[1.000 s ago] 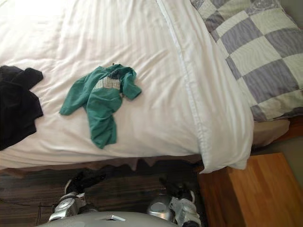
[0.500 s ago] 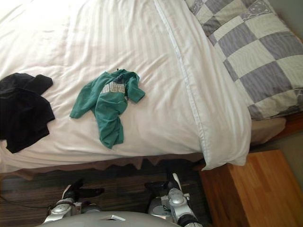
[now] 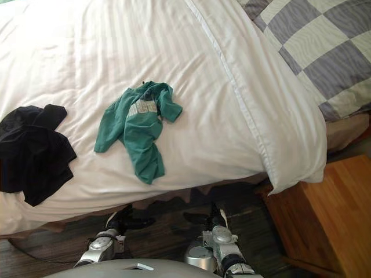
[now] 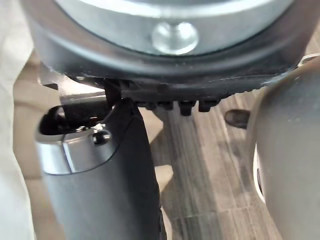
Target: Tidy up the quilt and then pick up the clothes from the bed and put them into the laundry hamper
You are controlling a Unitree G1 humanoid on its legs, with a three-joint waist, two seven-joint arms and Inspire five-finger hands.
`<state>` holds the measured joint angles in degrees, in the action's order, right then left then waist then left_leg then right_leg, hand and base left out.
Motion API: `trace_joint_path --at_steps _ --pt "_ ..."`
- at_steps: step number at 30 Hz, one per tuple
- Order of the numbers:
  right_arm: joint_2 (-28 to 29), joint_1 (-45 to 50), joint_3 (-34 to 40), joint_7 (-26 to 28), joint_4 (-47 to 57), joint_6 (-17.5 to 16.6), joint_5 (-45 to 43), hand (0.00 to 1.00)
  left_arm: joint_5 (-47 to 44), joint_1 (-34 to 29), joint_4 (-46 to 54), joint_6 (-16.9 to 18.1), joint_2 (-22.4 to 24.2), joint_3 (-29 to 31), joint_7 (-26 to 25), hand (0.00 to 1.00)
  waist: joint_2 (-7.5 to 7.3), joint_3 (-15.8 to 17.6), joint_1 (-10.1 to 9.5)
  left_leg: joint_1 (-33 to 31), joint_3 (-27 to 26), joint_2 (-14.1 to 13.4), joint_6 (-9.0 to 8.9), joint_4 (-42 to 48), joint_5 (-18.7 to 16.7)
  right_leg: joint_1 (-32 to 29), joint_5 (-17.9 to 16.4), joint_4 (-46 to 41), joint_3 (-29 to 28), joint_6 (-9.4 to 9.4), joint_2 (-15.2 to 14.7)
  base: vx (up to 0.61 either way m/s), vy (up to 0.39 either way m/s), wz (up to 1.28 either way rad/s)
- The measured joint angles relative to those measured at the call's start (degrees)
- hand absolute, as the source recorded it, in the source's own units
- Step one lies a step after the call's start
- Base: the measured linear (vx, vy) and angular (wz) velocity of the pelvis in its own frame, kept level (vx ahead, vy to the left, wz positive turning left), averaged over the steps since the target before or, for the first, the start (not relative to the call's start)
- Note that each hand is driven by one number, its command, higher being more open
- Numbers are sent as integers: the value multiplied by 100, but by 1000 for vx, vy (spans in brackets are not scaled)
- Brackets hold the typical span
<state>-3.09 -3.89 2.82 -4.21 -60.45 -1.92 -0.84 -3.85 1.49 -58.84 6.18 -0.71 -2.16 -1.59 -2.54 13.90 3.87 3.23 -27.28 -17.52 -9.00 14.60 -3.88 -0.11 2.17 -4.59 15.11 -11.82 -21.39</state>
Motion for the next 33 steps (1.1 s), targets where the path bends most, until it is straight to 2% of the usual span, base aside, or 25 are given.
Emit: trace_joint_path --at_steps 1,3,4,5,6,8,10,11,12,13,14,15,16,17,19,21,23,24,25,26,28,30,32,33 --pt "80 88 4 34 4 -14 0 100 -1 9 -40 -21 -83 -23 -75 100 -57 -51 1 -95 93 40 -180 116 -194 62 3 70 -57 0 17 33 239 16" --pt "182 192 84 90 2 -9 2 100 -2 -10 -89 -32 -265 -63 -151 100 -185 -159 -6 -23 247 208 -369 -86 -329 262 111 201 -28 11 1 41 140 42" --pt "291 248 260 107 -1 -12 1 100 -4 -13 -159 -35 -420 -190 -172 100 -248 -219 -3 75 329 311 -404 -316 -261 303 169 158 42 -2 -49 31 132 35" --pt "310 294 339 93 -8 -4 1 100 -20 -17 -241 -58 -501 -279 -197 100 -185 -310 -13 205 287 342 -421 -590 -154 224 298 38 51 24 -50 2 100 -7" --pt "220 262 306 76 12 11 0 100 -65 -87 -352 -105 -497 -389 -217 100 -43 -499 -34 233 86 328 -420 -896 22 -189 376 -336 301 257 -22 8 48 -33" --pt "128 175 120 29 0 33 2 100 -109 -145 -361 -124 -457 -443 -209 100 68 -514 -18 331 -59 298 -412 -1187 204 -300 534 -418 925 473 34 4 17 -33" --pt "107 160 -45 -14 10 25 3 100 -165 -149 -337 -123 -428 -455 -206 100 67 -511 -18 326 27 277 -364 -1282 311 -194 529 -329 1154 474 130 -18 -30 3" --pt "93 165 -95 -15 10 23 2 100 -333 -149 -313 -121 -410 -472 -212 100 75 -504 -22 314 109 241 -350 -1292 336 -154 496 -334 1147 512 177 -19 -61 40" --pt "55 197 -168 -5 45 27 -5 100 -574 -148 -260 -120 -391 -482 -211 100 139 -458 -53 301 283 129 -361 -1298 386 -52 232 -340 1098 710 327 -4 -96 70" --pt "82 239 -256 -7 79 18 -26 100 -809 -132 -248 -105 -409 -488 -241 100 99 -426 -54 212 540 25 -372 -1290 420 124 -425 -289 876 831 612 -14 -175 86" --pt "126 246 -312 -14 94 0 -47 100 -928 -85 -253 -110 -409 -493 -289 100 39 -379 -56 187 697 8 -373 -1302 453 275 -505 -173 854 636 661 -25 -175 87" --pt "135 219 -346 -17 121 -1 -93 100 -1014 3 -254 -111 -404 -492 -319 100 -50 -276 -87 193 847 -5 -284 -1350 521 422 -441 -178 1041 343 664 -71 -155 99" --pt "107 192 -326 -29 172 -5 -281 100 -1021 64 -248 -111 -339 -484 -329 100 -1 -155 -75 159 1038 48 -35 -1532 699 546 -478 -191 1344 330 658 -66 -65 94" --pt "91 189 -296 -44 173 -8 -322 100 -1017 66 -232 -104 -273 -477 -326 100 30 -154 -56 99 1159 101 85 -1641 799 560 -463 -147 1460 294 645 -44 -36 80" --pt "60 186 -143 -36 160 1 -518 100 -1018 80 -218 -110 -160 -440 -329 100 90 -128 -62 96 1238 151 18 -1829 919 640 -388 -21 1599 177 645 4 -1 36" --pt "136 205 364 -45 30 9 -715 100 -1021 80 -186 -117 -160 -273 -325 100 23 -133 -130 116 1258 272 1 -1889 938 667 -359 5 1614 135 546 21 41 15" --pt "208 277 746 -111 -39 18 -904 100 -1022 77 -195 -129 -162 51 -321 100 -23 -155 -170 113 1258 329 -10 -1919 944 688 -331 82 1621 131 510 22 43 6" --pt "253 327 1016 -134 -75 28 -925 100 -1023 71 -220 -133 -167 357 -319 100 -49 -168 -194 112 1267 349 -14 -1931 947 719 -323 143 1622 124 505 24 27 7" --pt "327 419 1469 -159 -183 49 -987 100 -1036 48 -293 -151 -214 934 -323 100 -82 -189 -205 119 1279 365 -14 -1932 947 738 -324 194 1627 123 504 23 18 6" --pt "340 438 1570 -170 -192 51 -1036 100 -1052 36 -304 -150 -225 1044 -323 100 -82 -190 -205 121 1276 365 -14 -1932 947 741 -325 197 1626 125 504 41 4 3" --pt "334 578 2369 -211 -271 103 -1307 100 -1232 -67 -473 -201 -321 2145 -344 100 -64 -192 -177 143 1267 367 -15 -1932 947 813 -324 207 1624 125 505 61 -4 4" --pt "326 682 2928 -240 -386 131 -1392 100 -1251 -195 -508 -272 -358 2760 -354 100 -51 -200 -181 214 1246 367 -15 -1932 948 910 -325 208 1620 125 505 78 -9 11" --pt "319 943 4259 -289 -580 165 -1881 100 -1496 -529 -603 -326 -392 4207 -350 100 -24 -324 -206 376 1072 370 -44 -1937 926 1089 -325 209 1596 126 507 83 -5 10" --pt "312 1003 4509 -311 -593 165 -1994 100 -1575 -609 -604 -357 -396 4539 -348 100 -16 -388 -207 381 1008 370 -64 -1939 912 1088 -325 210 1588 126 507 77 4 -2"
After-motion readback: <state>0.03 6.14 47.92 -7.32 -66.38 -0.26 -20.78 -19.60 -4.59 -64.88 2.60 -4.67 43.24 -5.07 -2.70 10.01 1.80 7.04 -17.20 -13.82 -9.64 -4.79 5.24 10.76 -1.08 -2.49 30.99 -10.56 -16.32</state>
